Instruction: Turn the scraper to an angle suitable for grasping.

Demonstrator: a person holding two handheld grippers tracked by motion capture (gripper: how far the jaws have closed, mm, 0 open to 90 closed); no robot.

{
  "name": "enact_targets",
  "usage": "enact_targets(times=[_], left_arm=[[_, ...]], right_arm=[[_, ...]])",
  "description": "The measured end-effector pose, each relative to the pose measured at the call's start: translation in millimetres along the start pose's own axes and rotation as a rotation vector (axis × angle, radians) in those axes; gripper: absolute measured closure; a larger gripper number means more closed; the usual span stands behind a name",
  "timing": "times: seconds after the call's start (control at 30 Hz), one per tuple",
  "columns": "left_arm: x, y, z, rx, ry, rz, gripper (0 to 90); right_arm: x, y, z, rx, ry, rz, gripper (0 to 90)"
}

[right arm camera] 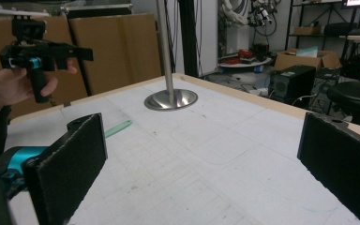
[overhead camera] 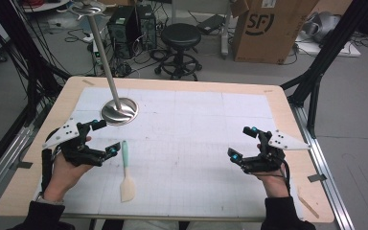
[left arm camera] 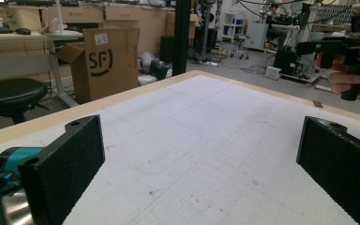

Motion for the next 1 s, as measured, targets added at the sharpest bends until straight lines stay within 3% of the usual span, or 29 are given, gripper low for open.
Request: enact_targets(times=[0.23, 0.33, 0.43, 0.47, 0.5, 0.53, 0.63, 0.77, 0.87, 0.9, 0.97, 1.0], left_arm=[[0.3, 2.8, -1.5, 0.010, -0.011, 0.005, 1.8], [-0.9, 6.8, -1.8, 0.047, -0.017, -0.016, 20.5], [-5.1, 6.2, -0.6, 0.047, -0.016, -0.010, 48.6], [-6.4, 5.9, -0.5, 0.051, -0.021, -0.010, 48.6], [-7.2, 6.3, -0.5, 0.059, -0.020, -0.012, 60.1], [-8.1, 8.1, -0.4, 0.084, -0.013, -0.008, 60.1], [-6.7, 14.6, -1.3, 0.137, -0.013, 0.023, 76.5], [-1.0, 25.8, -2.8, 0.186, -0.046, 0.022, 87.9], [5.5, 37.5, -5.8, 0.248, -0.064, 0.058, 89.7], [9.5, 45.6, -8.1, 0.293, -0.079, 0.070, 89.7], [11.0, 49.4, -9.4, 0.315, -0.086, 0.071, 89.8], [13.1, 56.7, -12.3, 0.365, -0.113, 0.054, 89.8]], right_arm=[[-0.8, 1.0, -0.4, 0.006, 0.003, 0.000, 0.3], [-3.4, 1.1, -1.1, 0.005, 0.003, -0.004, 0.3], [-5.1, 2.1, -0.9, 0.006, 0.005, -0.008, 0.3], [-5.1, 2.1, -0.9, 0.006, 0.005, -0.008, 0.3], [-5.4, 2.7, -0.6, 0.009, 0.006, -0.007, 0.3], [-5.4, 2.7, -0.6, 0.009, 0.006, -0.007, 0.3], [-4.5, 2.8, -0.4, 0.010, 0.008, -0.009, 0.4], [-4.0, 3.3, -1.6, 0.015, 0.007, -0.004, 0.3], [-4.1, 4.7, -2.6, 0.022, 0.005, -0.009, 0.3], [-4.3, 5.2, -3.1, 0.022, 0.006, -0.008, 0.3], [-4.4, 6.0, -3.7, 0.027, 0.005, -0.007, 0.4], [-4.1, 6.5, -3.9, 0.030, 0.004, -0.009, 0.4]])
Point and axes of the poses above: each handheld gripper's, and its own axes: z roughly backward along the jaws, y roughly out of its underside, x roughly to its left, the point moved 5 cm from there along -z, roughly forward along the jaws, and after that the axes turned 4 degrees about -z, right-handed, at the moved point
